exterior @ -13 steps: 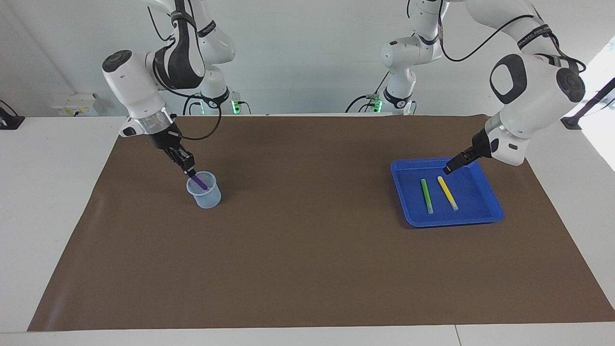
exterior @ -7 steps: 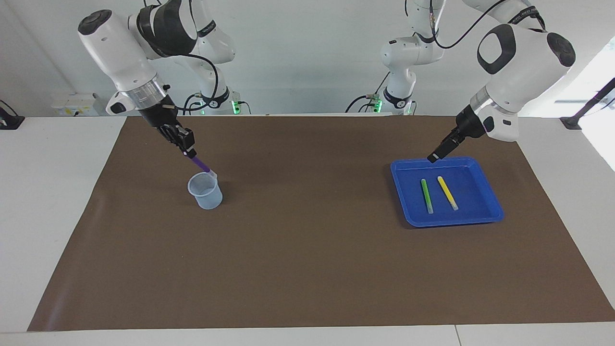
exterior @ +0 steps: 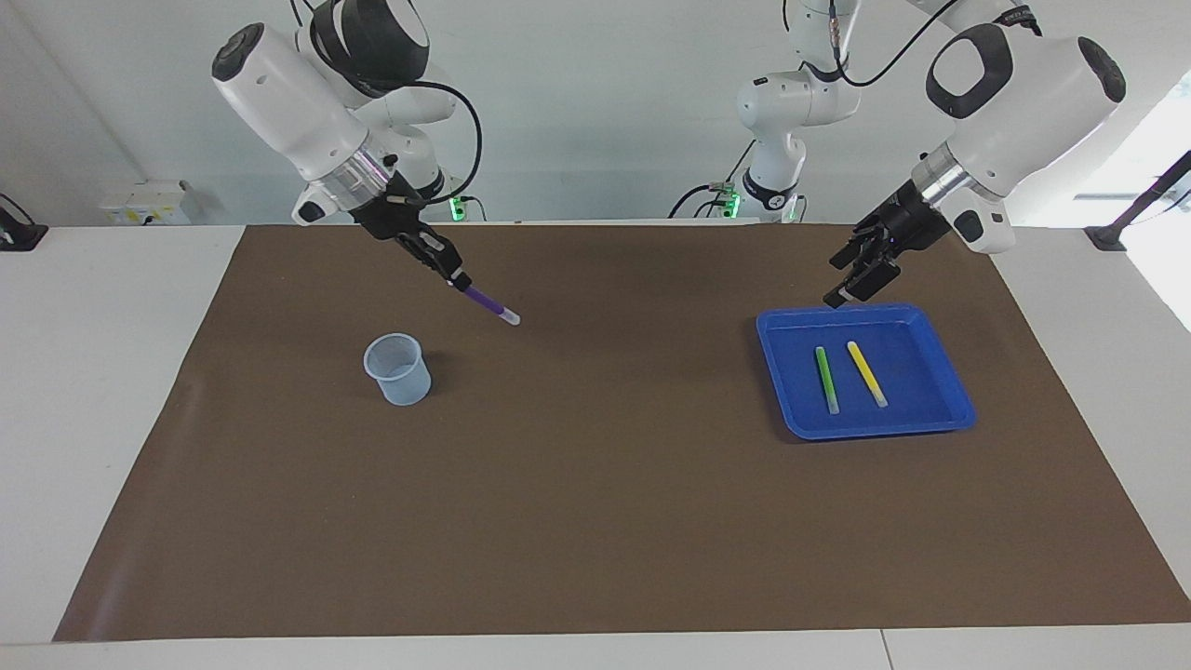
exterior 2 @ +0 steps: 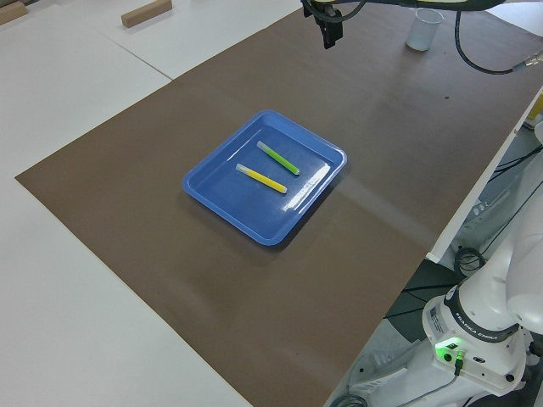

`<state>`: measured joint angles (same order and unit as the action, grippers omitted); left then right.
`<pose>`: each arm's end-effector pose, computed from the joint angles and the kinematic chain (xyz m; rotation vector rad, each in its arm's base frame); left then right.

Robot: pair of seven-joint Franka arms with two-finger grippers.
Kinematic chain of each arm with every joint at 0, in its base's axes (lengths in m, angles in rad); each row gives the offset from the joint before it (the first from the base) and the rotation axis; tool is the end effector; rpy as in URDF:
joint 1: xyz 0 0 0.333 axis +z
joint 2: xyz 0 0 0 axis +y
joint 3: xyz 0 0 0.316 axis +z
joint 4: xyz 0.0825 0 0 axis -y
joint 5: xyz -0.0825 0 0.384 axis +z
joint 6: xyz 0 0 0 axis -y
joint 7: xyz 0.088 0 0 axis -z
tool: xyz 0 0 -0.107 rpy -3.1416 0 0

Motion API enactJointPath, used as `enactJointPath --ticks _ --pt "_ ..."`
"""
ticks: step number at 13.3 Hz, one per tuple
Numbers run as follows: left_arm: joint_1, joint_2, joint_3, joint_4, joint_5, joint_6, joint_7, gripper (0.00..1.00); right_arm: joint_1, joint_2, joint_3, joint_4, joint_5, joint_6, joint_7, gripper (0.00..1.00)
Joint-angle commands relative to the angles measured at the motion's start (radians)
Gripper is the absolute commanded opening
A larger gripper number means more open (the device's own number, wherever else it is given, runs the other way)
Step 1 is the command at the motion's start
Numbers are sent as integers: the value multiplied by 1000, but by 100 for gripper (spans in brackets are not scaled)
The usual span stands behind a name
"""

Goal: Right arm passes pens to left for tray arrangement
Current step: 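Lift the purple pen and carry it toward the left gripper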

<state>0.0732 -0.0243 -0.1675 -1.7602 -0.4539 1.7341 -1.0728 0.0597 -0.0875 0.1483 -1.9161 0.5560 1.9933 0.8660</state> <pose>0.5502 -0.0932 0.5708 2.3785 1.3841 -0.3442 0.5347 0.1486 0.5537 -2.3840 1.0760 0.1655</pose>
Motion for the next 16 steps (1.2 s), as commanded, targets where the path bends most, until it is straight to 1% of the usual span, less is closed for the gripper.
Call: enactJointPath --ticks 1,4,6,7,10,12,16 --pt "-3 -19 6 -24 -35 24 -42 96 -8 109 112 121 103 68 186 0" --pt "-13 -32 3 -22 -51 76 -195 96 -6 179 235 181 151 174 335 0" --pt "-46 -49 0 -22 -51 120 -338 96 -5 216 322 215 171 270 405 0" --pt "-62 -52 -3 -22 -51 131 -384 96 -4 241 353 227 171 291 444 0" --pt "-122 -57 -1 -25 -51 182 -547 96 2 308 410 288 173 329 553 0" --pt "-157 -62 -1 -30 -51 191 -604 96 5 319 436 290 180 355 568 0" --pt "-213 -109 -6 -116 -66 215 -656 96 5 319 444 289 182 354 585 0"
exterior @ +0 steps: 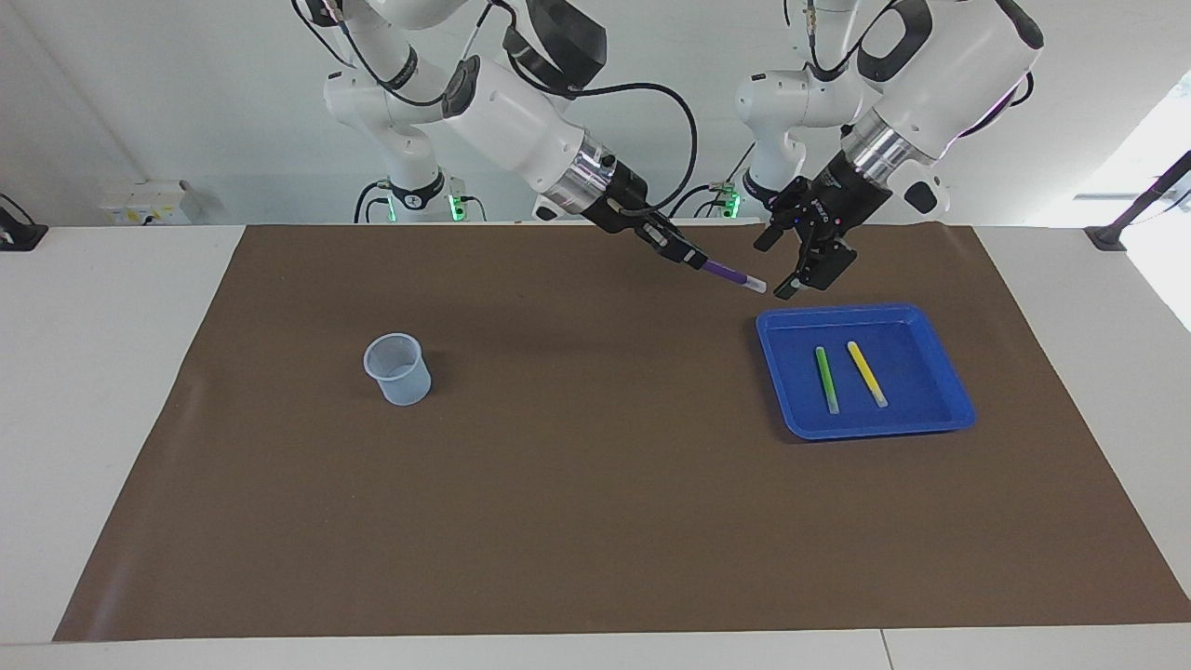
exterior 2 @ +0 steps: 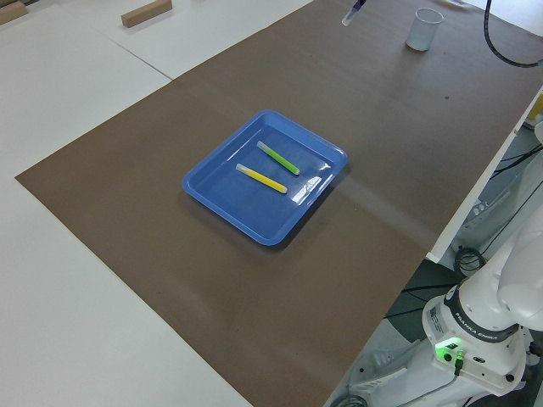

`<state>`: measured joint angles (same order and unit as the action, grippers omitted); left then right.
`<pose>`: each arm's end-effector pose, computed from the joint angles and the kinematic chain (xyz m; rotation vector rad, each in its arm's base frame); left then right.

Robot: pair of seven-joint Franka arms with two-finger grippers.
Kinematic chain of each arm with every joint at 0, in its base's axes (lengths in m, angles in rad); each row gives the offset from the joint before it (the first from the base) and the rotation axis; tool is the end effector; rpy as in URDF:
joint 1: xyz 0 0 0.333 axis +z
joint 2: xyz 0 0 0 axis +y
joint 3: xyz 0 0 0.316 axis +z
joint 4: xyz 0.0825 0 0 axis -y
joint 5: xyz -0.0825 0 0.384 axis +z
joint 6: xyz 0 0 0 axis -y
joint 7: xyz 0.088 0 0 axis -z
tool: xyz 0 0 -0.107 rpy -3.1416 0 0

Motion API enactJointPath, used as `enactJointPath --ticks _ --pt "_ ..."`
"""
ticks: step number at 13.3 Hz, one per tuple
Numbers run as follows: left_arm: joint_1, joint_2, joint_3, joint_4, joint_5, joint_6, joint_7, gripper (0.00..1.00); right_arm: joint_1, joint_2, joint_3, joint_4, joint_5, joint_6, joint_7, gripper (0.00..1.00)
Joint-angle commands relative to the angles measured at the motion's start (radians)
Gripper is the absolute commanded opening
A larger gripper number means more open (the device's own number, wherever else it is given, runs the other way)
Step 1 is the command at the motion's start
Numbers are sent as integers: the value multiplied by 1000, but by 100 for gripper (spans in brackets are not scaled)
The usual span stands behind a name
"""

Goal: Right arm passes pens to left for tray arrangement
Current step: 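Lift the purple pen and carry it toward the left gripper, then close the left gripper on the purple pen beside the right gripper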

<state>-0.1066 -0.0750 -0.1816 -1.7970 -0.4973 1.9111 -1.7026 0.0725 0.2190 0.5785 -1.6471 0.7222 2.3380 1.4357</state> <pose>0.5252 -0.1947 0.5968 1.9425 1.8792 -0.4047 0.5404 0.3814 0.5620 -1.9033 1.3197 0.5047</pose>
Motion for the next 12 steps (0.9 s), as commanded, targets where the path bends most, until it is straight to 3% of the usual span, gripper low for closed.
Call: enactJointPath --ticks 1,4,10,12 --pt "-51 -71 8 -108 -23 63 -37 96 -8 13 15 20 14 10 15 0" --pt "-61 -88 8 -142 -21 108 -57 93 -8 14 17 20 14 12 15 0" --pt "-61 -88 8 -151 -23 143 -91 66 -8 14 18 20 8 12 15 0" --pt "-61 -89 8 -156 -21 155 -94 64 -7 14 18 20 6 18 15 0"
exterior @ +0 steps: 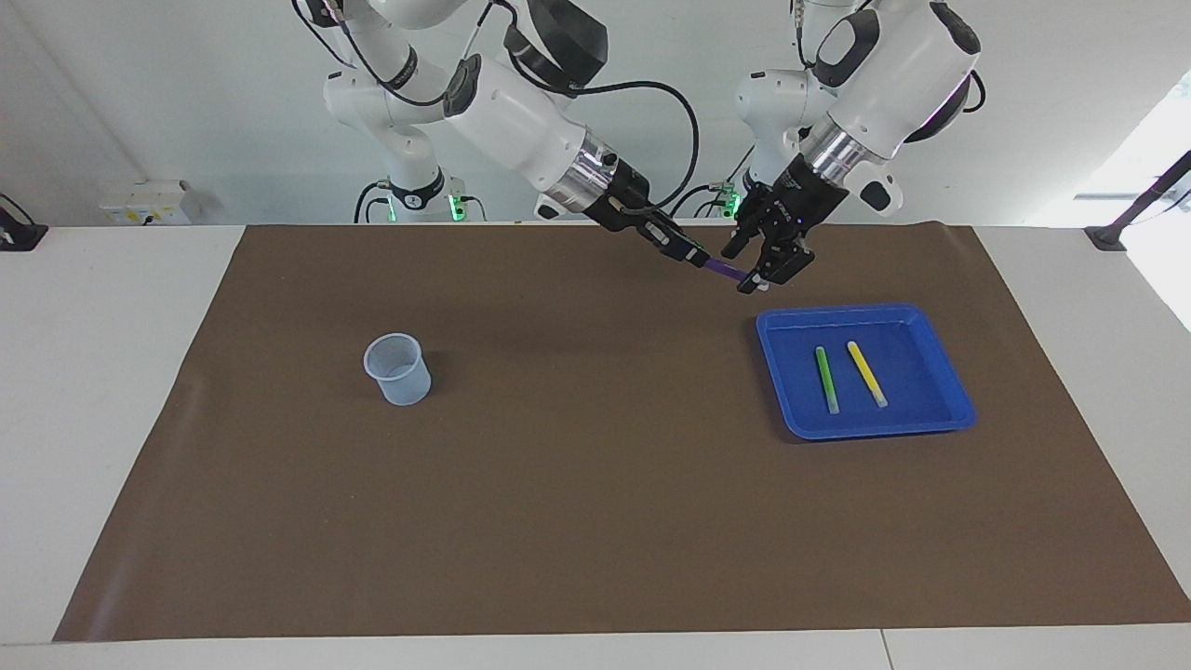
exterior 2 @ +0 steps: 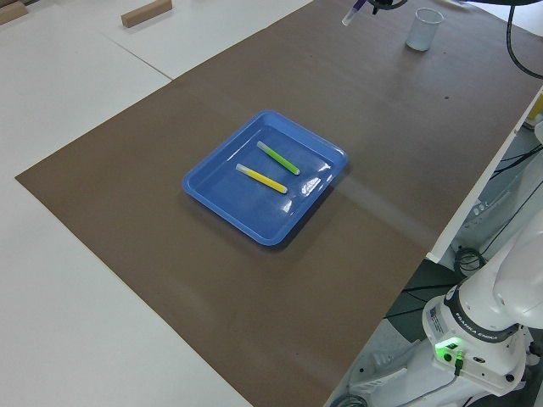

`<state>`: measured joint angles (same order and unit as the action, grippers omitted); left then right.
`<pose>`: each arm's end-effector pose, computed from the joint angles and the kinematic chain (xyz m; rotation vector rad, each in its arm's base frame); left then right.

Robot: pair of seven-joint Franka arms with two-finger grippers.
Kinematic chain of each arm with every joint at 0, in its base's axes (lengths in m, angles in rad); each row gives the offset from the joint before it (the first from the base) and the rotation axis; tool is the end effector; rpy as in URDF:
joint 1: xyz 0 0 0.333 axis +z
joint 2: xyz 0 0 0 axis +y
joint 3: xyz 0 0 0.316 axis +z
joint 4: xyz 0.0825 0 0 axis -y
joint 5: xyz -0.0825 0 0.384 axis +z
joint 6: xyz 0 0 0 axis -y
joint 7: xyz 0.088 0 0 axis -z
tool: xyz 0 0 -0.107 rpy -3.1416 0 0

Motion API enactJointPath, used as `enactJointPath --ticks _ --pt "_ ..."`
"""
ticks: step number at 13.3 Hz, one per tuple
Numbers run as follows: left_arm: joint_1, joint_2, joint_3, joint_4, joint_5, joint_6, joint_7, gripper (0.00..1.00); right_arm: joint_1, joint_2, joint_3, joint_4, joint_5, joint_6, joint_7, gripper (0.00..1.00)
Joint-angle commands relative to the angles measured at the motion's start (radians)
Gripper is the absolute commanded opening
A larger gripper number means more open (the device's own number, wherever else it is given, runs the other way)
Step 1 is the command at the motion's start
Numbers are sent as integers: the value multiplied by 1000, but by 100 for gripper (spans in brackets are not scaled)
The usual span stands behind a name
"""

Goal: Right arm passes pens to left for tray arrangement
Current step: 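Close the left gripper on the purple pen beside the right gripper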

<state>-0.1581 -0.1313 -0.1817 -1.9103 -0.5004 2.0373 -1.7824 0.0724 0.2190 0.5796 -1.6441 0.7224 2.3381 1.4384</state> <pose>0.5056 -0.2126 0.5823 1.8550 1.9317 -0.3681 0.5403 0.3818 0.5636 -1.9004 1.3194 0.5052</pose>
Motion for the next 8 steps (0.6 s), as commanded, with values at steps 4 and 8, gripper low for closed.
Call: enactJointPath --ticks 4,8 --pt "-11 -34 7 -49 -18 32 -18 55 1 13 19 15 3 18 10 0" --pt "-18 -36 7 -50 -18 35 -18 18 3 14 19 13 2 20 10 0"
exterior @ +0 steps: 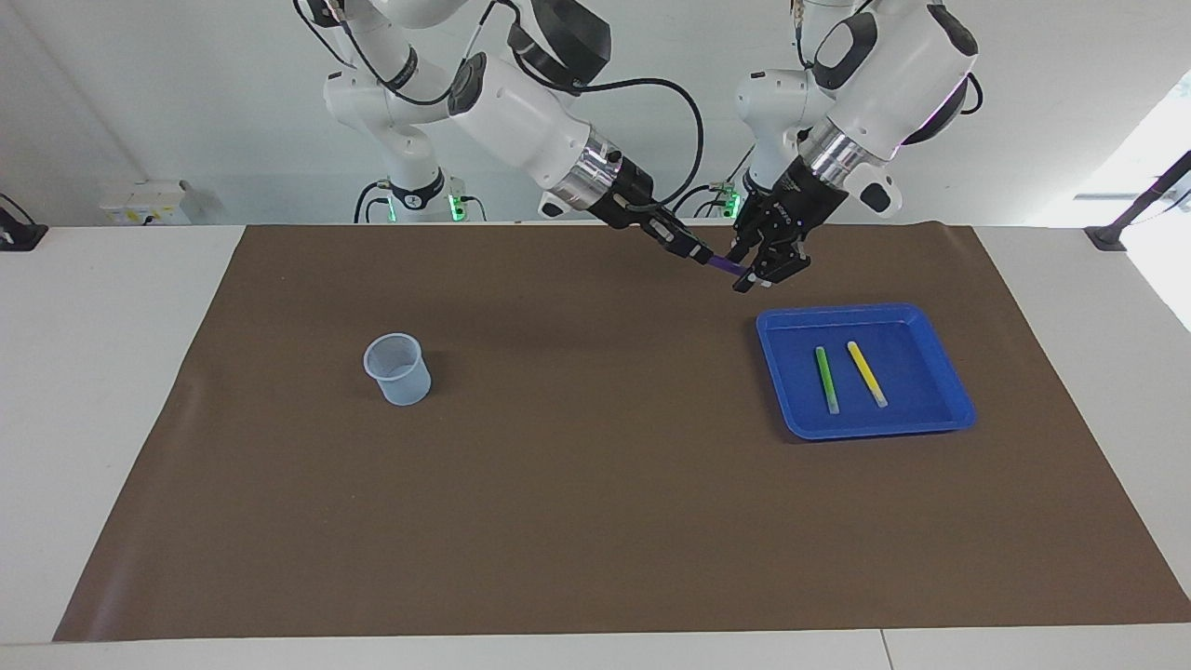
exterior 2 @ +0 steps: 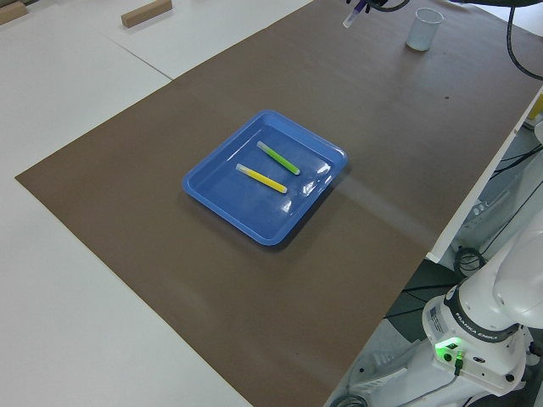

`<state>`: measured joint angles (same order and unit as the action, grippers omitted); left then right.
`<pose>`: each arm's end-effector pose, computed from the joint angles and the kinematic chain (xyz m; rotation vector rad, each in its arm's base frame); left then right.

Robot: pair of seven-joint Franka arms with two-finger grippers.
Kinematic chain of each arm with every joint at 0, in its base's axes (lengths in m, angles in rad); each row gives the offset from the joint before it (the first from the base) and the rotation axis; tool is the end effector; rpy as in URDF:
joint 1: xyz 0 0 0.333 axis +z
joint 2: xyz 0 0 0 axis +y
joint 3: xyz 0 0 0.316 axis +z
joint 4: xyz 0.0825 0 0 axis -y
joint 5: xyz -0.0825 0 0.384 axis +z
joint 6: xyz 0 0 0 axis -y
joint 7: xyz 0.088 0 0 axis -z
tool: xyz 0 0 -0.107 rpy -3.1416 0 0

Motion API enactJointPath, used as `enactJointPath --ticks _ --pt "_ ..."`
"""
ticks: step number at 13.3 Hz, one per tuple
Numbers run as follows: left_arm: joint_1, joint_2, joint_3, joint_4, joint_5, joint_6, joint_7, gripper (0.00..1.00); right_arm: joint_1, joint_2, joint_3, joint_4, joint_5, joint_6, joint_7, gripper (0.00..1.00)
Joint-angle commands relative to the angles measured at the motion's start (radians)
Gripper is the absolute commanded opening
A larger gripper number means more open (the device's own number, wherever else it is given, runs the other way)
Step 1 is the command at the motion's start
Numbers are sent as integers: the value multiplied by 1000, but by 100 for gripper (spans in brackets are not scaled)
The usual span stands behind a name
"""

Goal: Right arm passes pens to left for tray arrangement
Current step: 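Close the left gripper on the purple pen beside the right gripper, then open the right gripper and pull it back from the purple pen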

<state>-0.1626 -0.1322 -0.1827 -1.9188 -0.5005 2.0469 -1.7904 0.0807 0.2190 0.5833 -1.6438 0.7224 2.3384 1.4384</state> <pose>0.5046 -0.2148 0.5794 1.8491 1.9385 -0.3690 0.5357 0.3880 0.5641 -1.9082 1.3083 0.5113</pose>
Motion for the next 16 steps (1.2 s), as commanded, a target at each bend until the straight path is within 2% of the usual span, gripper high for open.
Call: enactJointPath --ticks 1,11,12,13,14,16 --pt "-14 -35 8 -42 -18 27 -7 0 -6 14 15 13 2 19 8 0" --pt "-11 -33 9 -42 -18 32 -3 0 -6 13 15 15 -24 18 1 0" --pt "-6 -33 9 -42 -18 33 -3 0 -6 13 15 15 -64 18 2 65" --pt "-2 -33 9 -42 -18 38 -4 0 -6 14 13 15 -93 18 5 96" --pt "2 -32 9 -40 -18 39 -4 0 -6 13 13 15 -116 16 2 100" --pt "9 -33 14 -45 -16 41 11 0 -9 7 7 15 -194 6 -3 100"
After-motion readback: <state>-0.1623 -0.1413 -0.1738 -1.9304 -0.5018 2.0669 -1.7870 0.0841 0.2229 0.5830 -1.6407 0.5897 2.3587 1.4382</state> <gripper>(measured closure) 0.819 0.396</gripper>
